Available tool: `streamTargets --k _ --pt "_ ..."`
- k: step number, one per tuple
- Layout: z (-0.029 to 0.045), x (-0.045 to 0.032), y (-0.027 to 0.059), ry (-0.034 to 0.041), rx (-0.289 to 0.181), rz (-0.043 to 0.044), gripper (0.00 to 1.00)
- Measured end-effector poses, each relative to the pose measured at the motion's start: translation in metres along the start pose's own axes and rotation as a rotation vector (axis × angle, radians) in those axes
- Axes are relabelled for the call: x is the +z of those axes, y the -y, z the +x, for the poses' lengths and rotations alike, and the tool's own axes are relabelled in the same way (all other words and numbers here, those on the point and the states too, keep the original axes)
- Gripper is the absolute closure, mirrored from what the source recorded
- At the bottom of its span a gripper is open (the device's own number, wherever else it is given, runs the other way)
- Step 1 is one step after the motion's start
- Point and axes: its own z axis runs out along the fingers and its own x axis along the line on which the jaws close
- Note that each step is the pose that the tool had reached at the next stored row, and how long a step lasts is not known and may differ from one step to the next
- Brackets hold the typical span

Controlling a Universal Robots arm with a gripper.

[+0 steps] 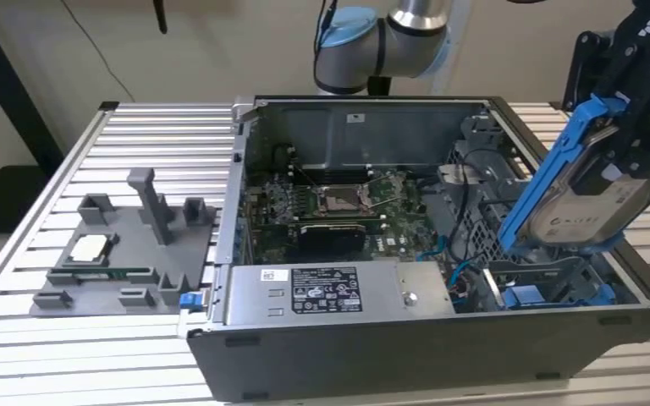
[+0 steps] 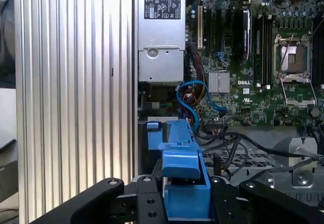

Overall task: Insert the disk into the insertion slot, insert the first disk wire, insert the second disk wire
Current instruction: 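Insert the disk into the insertion slot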

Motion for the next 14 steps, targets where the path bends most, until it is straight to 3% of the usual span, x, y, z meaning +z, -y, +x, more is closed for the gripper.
streamTargets --k 14 --pt "0.0001 0.0161 0.0007 0.0001 -0.001 0.0000 0.67"
